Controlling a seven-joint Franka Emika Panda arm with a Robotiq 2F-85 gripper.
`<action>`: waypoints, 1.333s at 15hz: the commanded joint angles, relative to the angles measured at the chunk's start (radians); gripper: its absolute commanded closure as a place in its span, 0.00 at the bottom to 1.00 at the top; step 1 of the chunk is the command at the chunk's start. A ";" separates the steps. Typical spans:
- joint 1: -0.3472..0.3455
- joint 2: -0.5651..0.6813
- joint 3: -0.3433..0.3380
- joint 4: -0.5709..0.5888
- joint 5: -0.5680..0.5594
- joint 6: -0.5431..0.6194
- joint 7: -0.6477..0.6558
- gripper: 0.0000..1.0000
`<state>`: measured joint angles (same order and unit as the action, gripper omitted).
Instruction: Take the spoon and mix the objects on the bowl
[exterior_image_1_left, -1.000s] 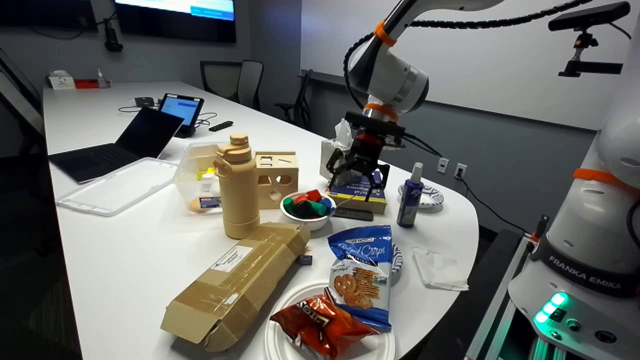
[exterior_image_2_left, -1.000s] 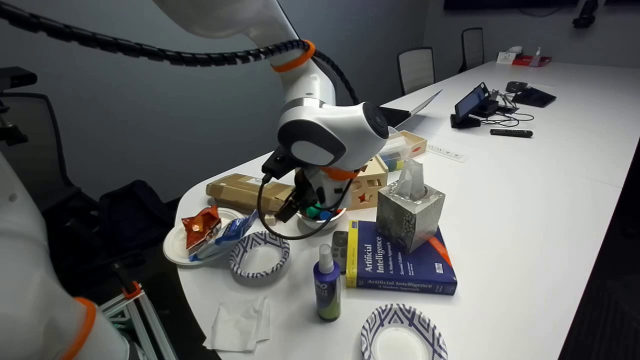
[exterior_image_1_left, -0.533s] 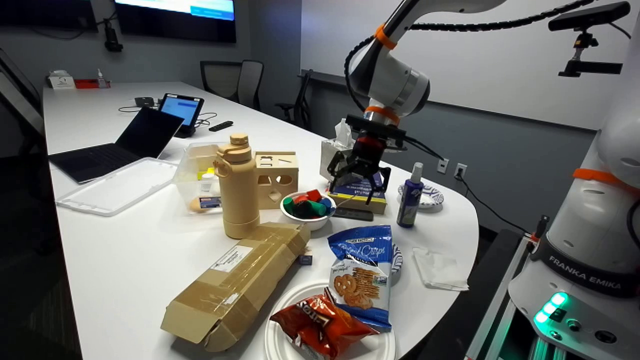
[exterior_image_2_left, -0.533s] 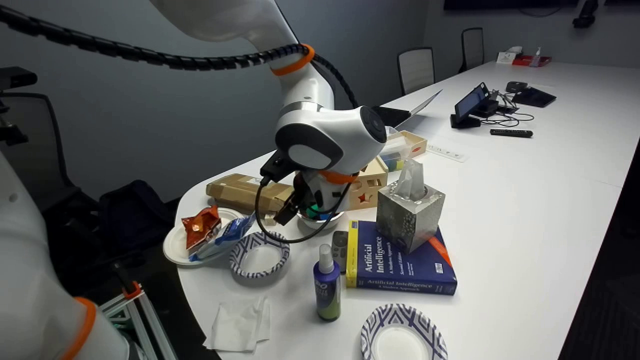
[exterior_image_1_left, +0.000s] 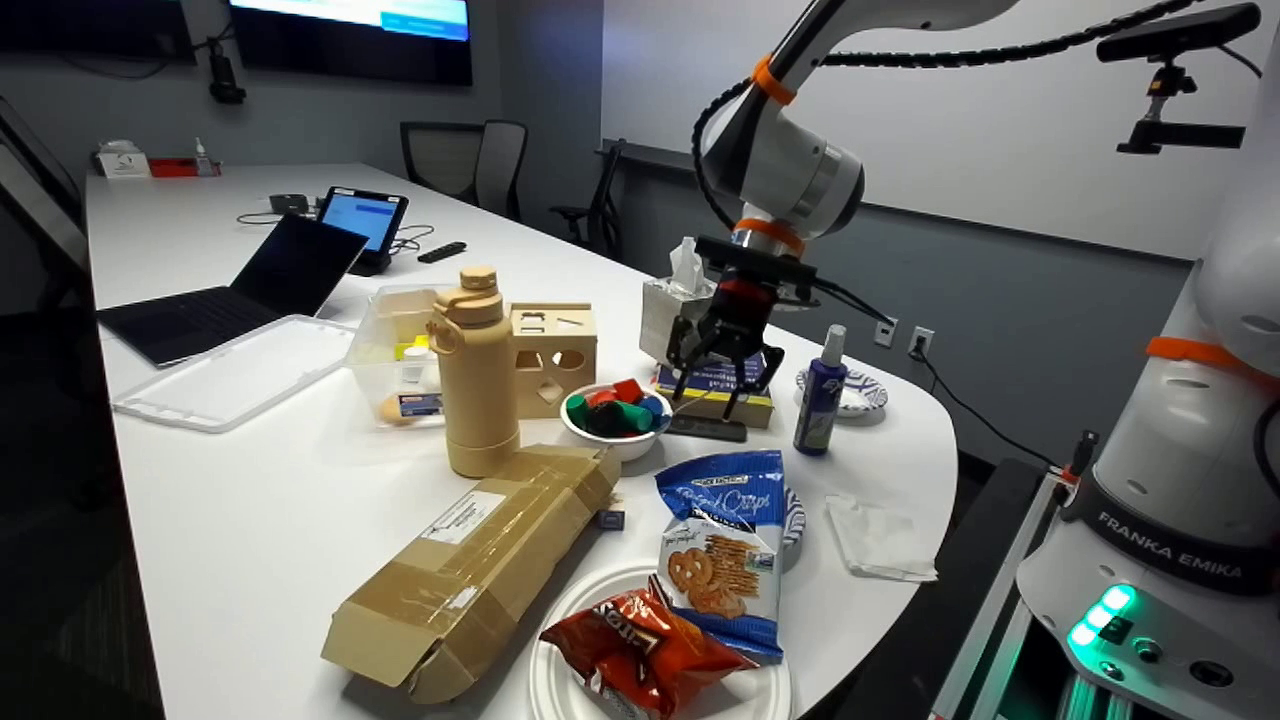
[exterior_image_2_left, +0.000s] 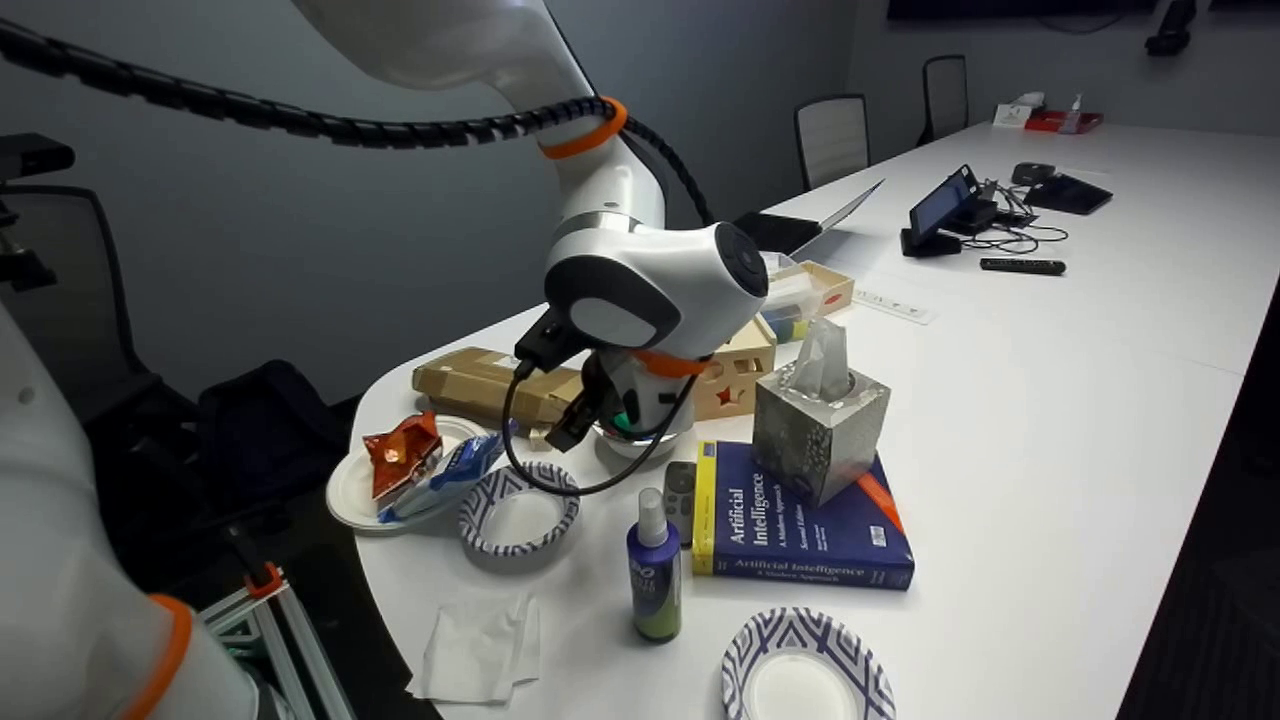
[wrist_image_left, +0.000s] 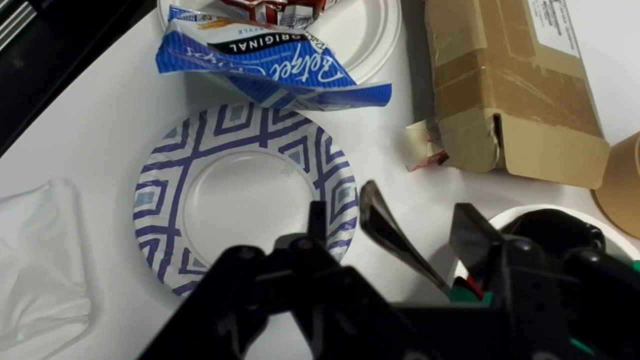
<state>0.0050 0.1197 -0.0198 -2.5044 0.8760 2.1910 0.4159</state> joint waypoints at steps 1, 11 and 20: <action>0.000 -0.020 0.001 -0.022 0.024 0.034 -0.010 0.41; 0.001 -0.022 0.002 -0.013 0.008 0.060 0.002 0.55; 0.000 -0.017 0.003 0.020 0.007 0.053 -0.011 0.99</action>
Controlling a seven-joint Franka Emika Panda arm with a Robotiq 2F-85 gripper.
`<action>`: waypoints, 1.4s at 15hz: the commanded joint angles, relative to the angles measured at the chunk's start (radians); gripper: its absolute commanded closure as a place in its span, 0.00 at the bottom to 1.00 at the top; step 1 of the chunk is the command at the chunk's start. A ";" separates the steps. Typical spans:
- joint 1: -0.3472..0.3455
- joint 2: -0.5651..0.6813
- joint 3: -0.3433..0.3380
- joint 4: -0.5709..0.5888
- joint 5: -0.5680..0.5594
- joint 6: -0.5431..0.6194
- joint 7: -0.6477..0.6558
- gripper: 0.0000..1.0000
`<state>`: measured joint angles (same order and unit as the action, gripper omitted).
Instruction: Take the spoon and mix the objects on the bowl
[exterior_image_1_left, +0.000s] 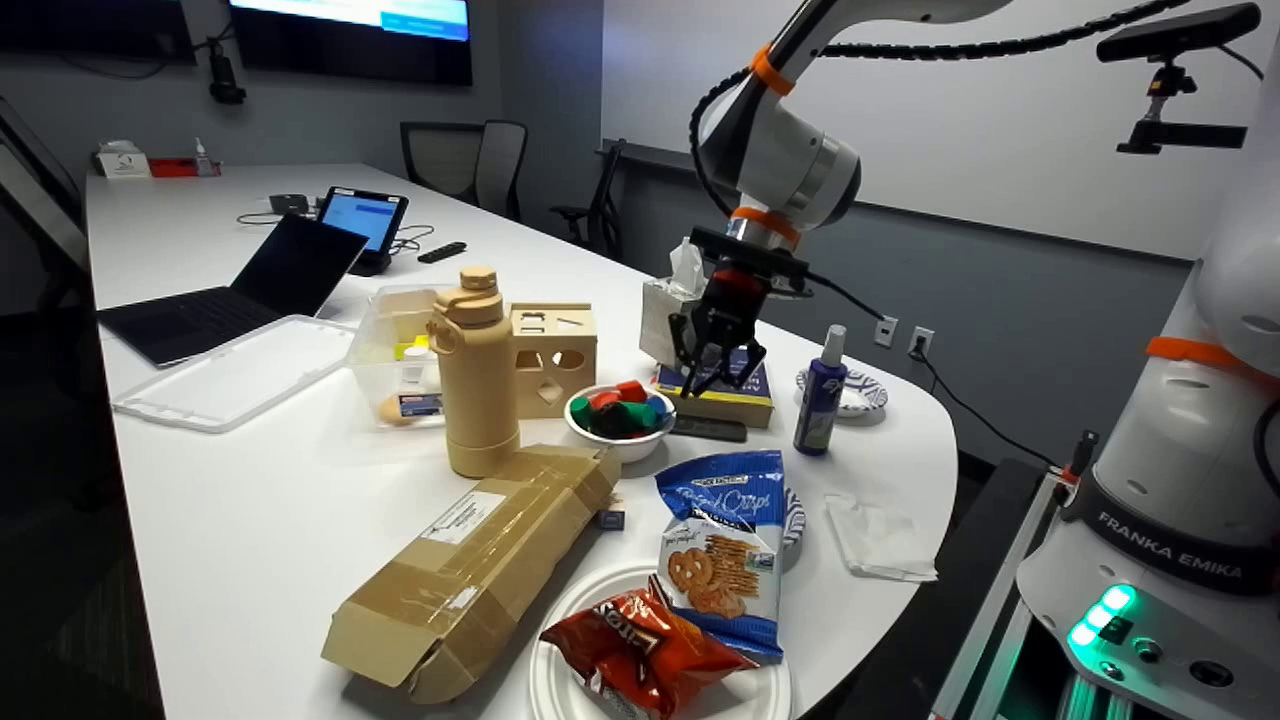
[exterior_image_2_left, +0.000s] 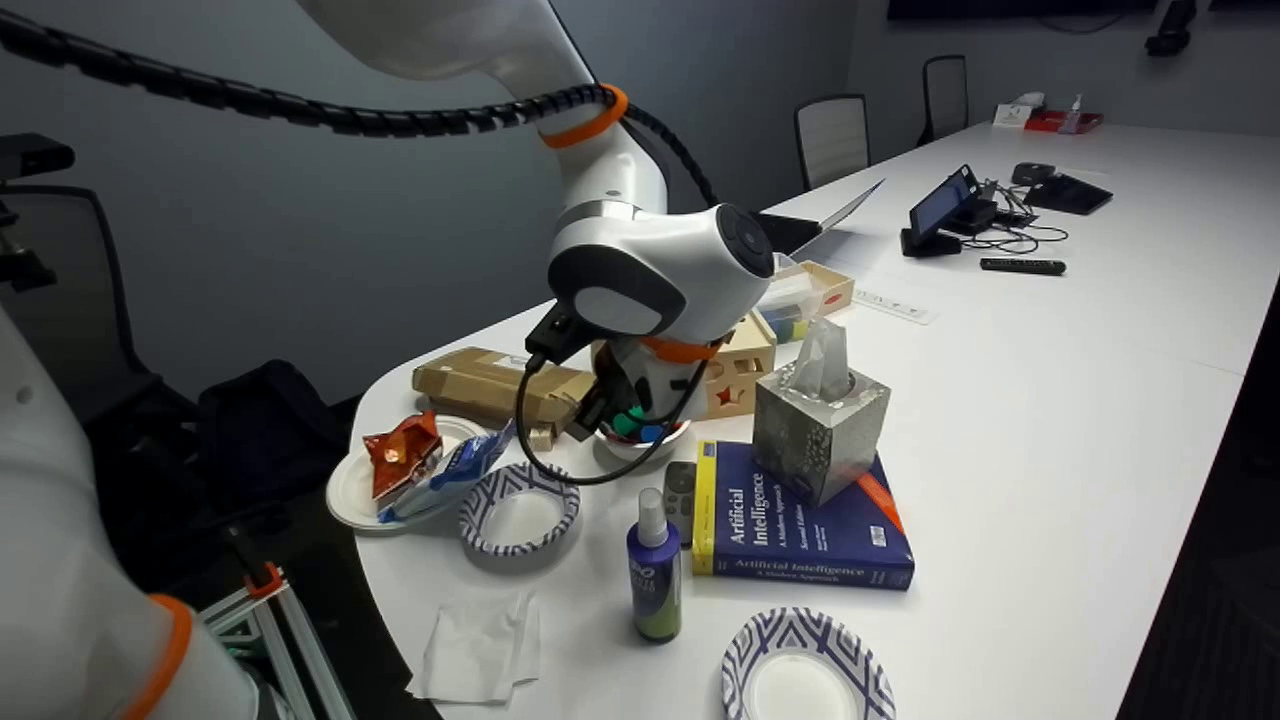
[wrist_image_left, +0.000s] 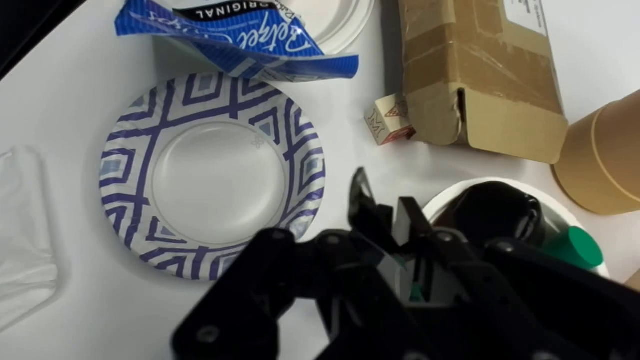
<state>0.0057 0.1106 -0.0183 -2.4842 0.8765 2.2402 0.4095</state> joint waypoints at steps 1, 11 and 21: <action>-0.001 -0.009 0.002 0.002 0.007 0.004 -0.007 0.98; 0.024 -0.056 0.023 0.039 -0.110 -0.018 0.039 0.98; 0.067 -0.006 0.077 0.158 -0.248 0.007 0.081 0.98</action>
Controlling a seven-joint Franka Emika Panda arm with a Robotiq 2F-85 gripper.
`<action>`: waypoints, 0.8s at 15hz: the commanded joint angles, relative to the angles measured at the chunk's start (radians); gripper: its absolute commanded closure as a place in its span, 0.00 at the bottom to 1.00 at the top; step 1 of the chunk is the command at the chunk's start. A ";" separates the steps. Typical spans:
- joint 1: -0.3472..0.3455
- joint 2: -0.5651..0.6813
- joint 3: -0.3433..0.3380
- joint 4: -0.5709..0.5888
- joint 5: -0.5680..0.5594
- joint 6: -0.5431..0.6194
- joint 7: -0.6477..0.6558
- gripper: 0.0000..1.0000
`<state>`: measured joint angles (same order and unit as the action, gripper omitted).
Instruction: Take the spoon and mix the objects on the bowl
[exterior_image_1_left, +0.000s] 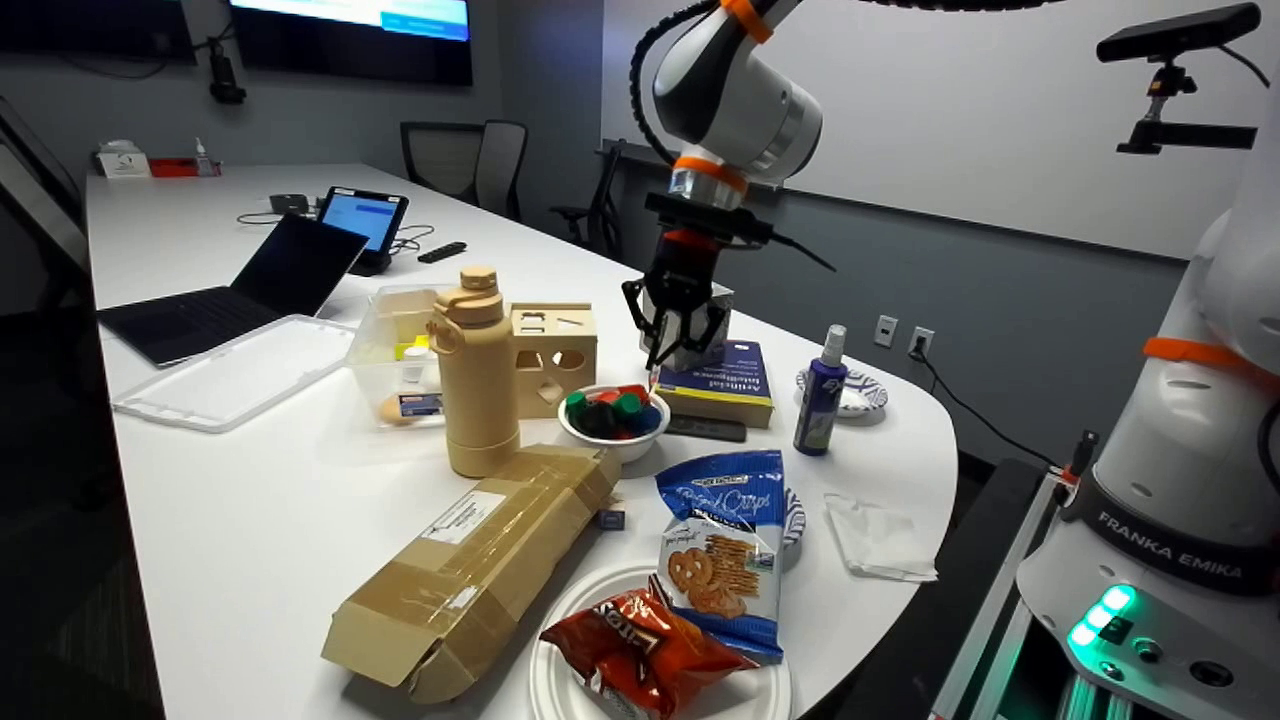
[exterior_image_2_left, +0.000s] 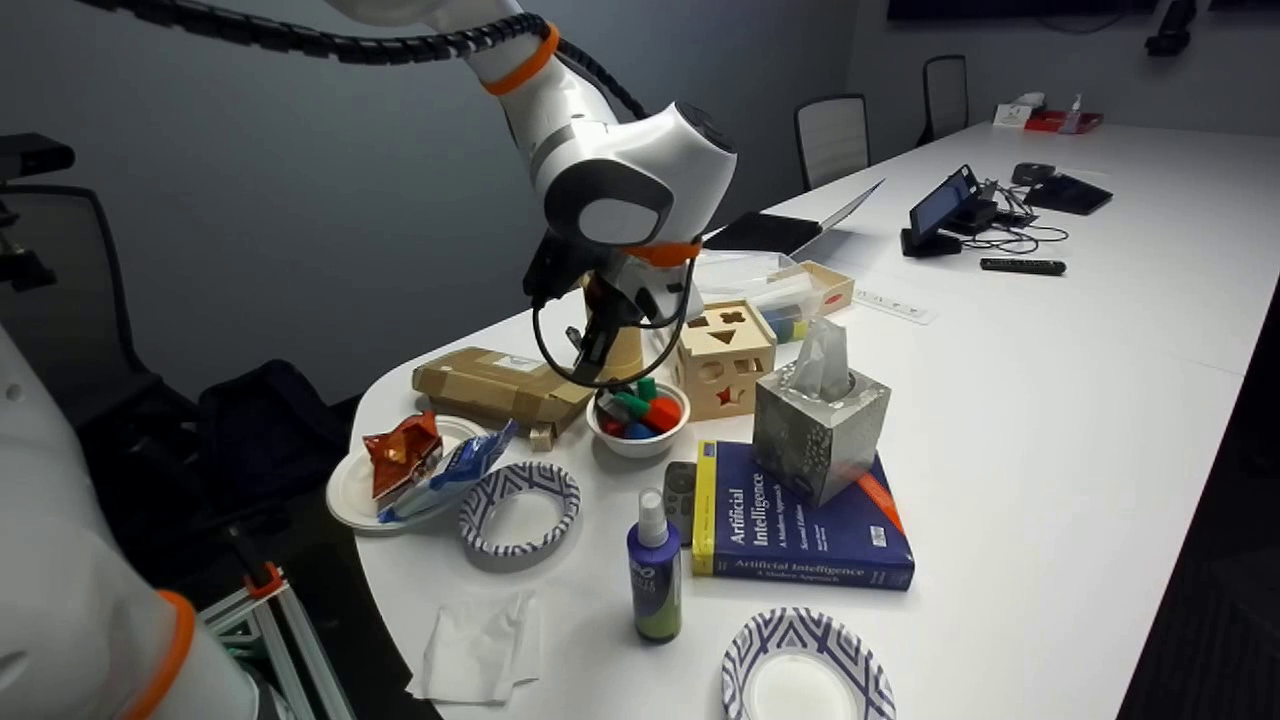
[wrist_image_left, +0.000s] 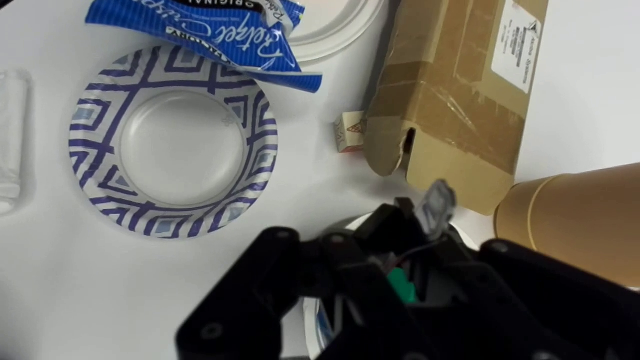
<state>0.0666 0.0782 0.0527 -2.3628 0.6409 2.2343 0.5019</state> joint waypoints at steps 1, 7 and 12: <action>0.007 0.034 0.008 0.040 -0.009 0.025 -0.021 0.98; 0.010 0.087 0.005 0.055 -0.042 0.058 0.005 0.98; 0.003 0.119 0.009 0.079 -0.048 -0.006 -0.006 0.98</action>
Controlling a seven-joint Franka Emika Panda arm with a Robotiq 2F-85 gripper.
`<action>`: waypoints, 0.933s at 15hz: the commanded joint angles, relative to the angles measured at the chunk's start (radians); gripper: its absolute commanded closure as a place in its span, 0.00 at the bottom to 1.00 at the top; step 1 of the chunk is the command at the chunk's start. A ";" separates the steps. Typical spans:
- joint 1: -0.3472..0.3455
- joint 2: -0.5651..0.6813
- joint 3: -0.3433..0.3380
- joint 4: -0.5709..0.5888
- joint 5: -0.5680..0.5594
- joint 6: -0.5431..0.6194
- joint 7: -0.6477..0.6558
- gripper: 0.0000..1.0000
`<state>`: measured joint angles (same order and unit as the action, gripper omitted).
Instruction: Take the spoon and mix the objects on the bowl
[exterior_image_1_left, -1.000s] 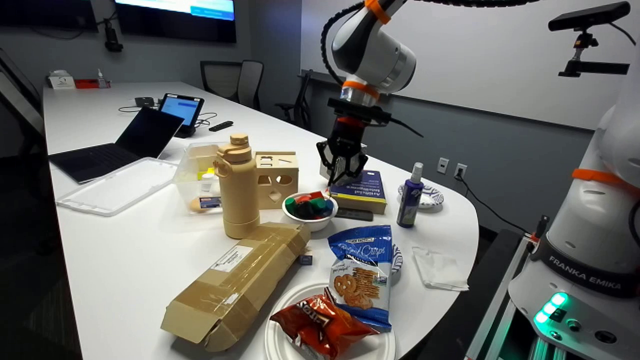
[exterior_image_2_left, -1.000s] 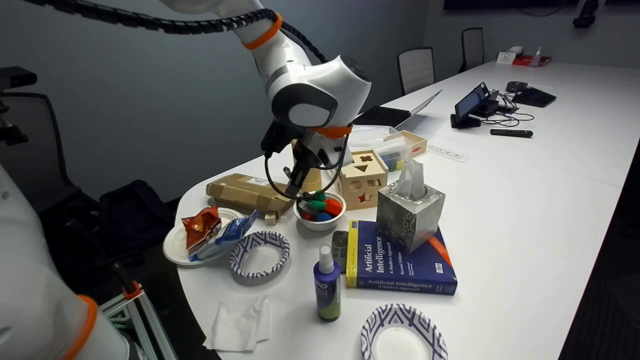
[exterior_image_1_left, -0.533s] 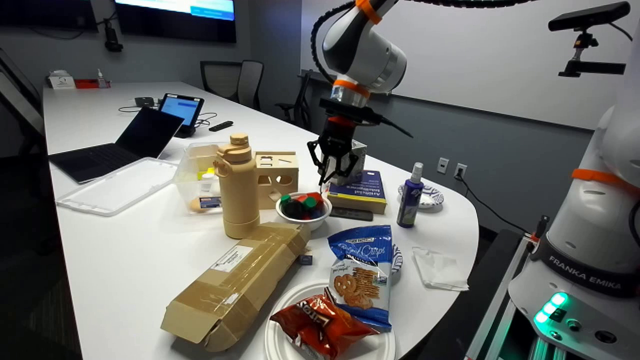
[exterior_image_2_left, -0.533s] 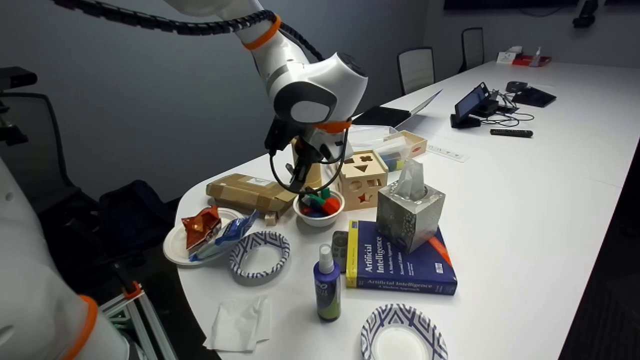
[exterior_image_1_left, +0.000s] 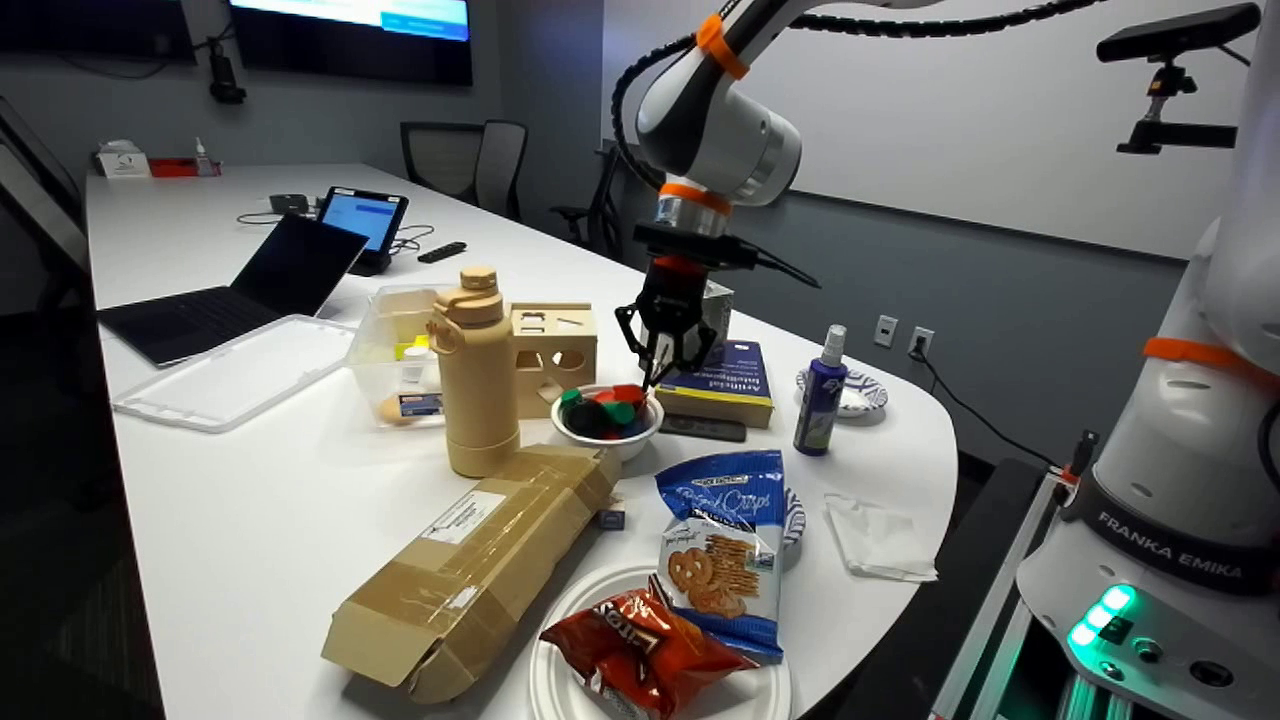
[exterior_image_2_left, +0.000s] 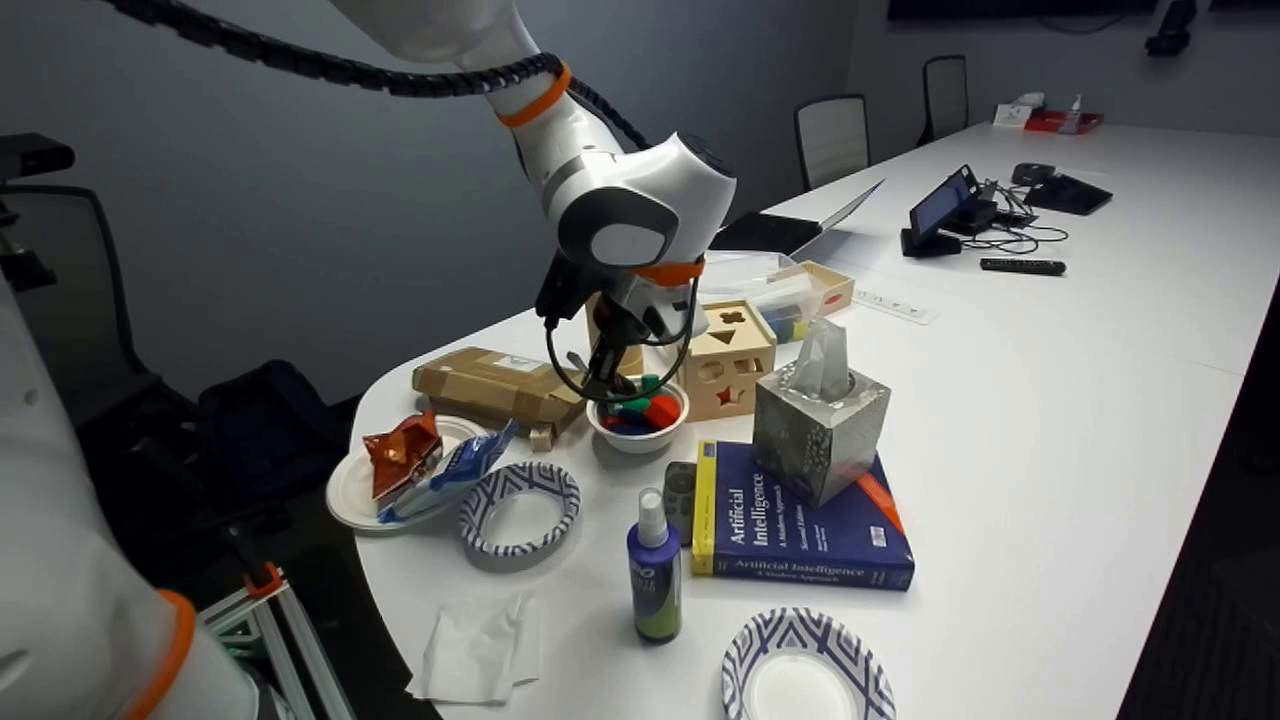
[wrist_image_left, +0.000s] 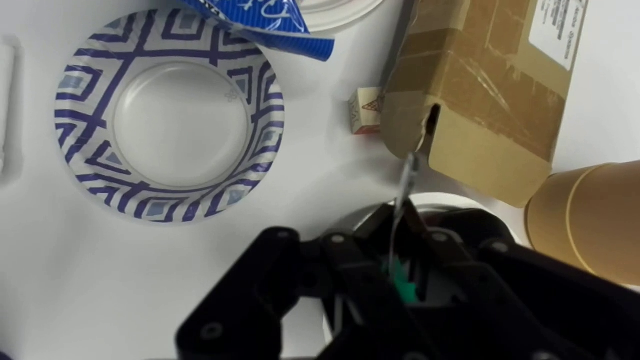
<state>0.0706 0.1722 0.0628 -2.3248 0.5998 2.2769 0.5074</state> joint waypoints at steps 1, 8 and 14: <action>-0.004 0.032 0.003 0.048 0.008 -0.054 -0.045 0.98; -0.002 0.083 0.020 0.105 0.052 -0.017 -0.205 0.98; 0.007 0.111 0.006 0.143 0.014 0.042 -0.145 0.98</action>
<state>0.0708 0.2624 0.0779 -2.2159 0.6306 2.2980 0.3296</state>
